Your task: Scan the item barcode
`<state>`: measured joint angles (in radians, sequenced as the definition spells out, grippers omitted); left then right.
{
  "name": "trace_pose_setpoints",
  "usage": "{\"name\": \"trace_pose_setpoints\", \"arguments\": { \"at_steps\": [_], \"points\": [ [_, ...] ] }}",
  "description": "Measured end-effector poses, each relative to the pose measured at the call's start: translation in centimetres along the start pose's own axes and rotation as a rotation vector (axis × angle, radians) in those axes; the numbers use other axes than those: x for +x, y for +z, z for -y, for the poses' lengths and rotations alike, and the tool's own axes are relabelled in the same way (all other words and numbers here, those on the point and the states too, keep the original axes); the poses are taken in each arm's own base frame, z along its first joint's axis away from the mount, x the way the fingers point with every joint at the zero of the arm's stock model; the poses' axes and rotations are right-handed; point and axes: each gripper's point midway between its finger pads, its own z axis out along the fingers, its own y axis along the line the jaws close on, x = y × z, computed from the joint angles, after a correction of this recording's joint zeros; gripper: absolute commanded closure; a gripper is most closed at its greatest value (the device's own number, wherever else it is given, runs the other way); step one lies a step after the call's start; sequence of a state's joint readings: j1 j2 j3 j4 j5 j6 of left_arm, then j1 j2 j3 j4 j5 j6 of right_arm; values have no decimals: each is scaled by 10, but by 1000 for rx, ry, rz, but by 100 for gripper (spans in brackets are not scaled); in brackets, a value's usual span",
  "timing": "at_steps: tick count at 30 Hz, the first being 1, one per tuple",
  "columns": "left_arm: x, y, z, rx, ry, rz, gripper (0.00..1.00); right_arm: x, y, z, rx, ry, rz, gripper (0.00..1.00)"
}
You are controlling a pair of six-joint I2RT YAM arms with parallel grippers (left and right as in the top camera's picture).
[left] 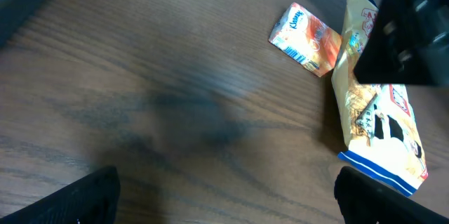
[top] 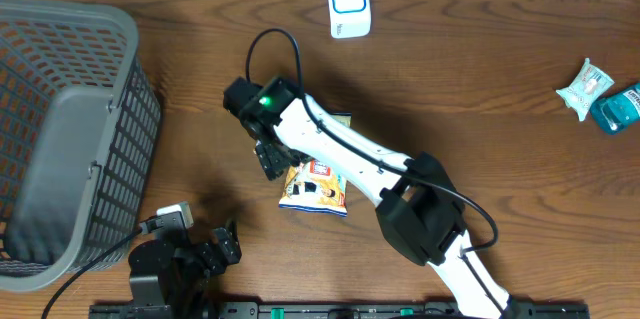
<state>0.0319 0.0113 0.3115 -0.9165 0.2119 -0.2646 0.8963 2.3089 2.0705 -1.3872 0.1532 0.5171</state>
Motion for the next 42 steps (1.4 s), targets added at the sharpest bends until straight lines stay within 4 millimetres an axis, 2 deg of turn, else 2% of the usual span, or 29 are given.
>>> {"name": "trace_pose_setpoints", "arguments": {
  "at_steps": [7, 11, 16, 17, 19, 20, 21, 25, 27, 31, 34, 37, 40, 42],
  "points": [
    [0, 0, 0, 0, 0, 0, 2, 5, 36, 6, 54, 80, 3, 15],
    [0, 0, 0, 0, 0, 0, 2, 5, 41, 7, 63, 104, 8, 16],
    [0, 0, 0, 0, 0, 0, 2, 7, 45, 10, 82, 116, 9, 23],
    [0, 0, 0, 0, 0, 0, 2, 8, 48, 11, 89, 117, 3, 28],
    [0, 0, 0, 0, 0, 0, 2, 12, 56, 13, 106, 111, -16, 64],
    [0, 0, 0, 0, 0, 0, 2, 14, 62, 14, 118, 111, -29, 78],
    [0, 0, 0, 0, 0, 0, 2, 16, 64, 16, 135, 108, -36, 85],
    [0, 0, 0, 0, 0, 0, 2, 18, 62, 18, 144, 106, -46, 99],
    [0, 0, 0, 0, 0, 0, 2, 18, 59, 16, 134, 91, -52, 99],
    [0, 0, 0, 0, 0, 0, 2, 22, 48, 3, 1, 29, -127, 99],
    [0, 0, 0, 0, 0, 0, 2, 24, 30, -20, -236, -63, -197, 99],
    [0, 0, 0, 0, 0, 0, 2, 37, -8, -35, -586, -233, -274, 99],
    [0, 0, 0, 0, 0, 0, 2, 58, -54, -23, -877, -324, -341, 99],
    [0, 0, 0, 0, 0, 0, 2, 60, -81, -10, -1035, -332, -334, 99]
  ]
}}
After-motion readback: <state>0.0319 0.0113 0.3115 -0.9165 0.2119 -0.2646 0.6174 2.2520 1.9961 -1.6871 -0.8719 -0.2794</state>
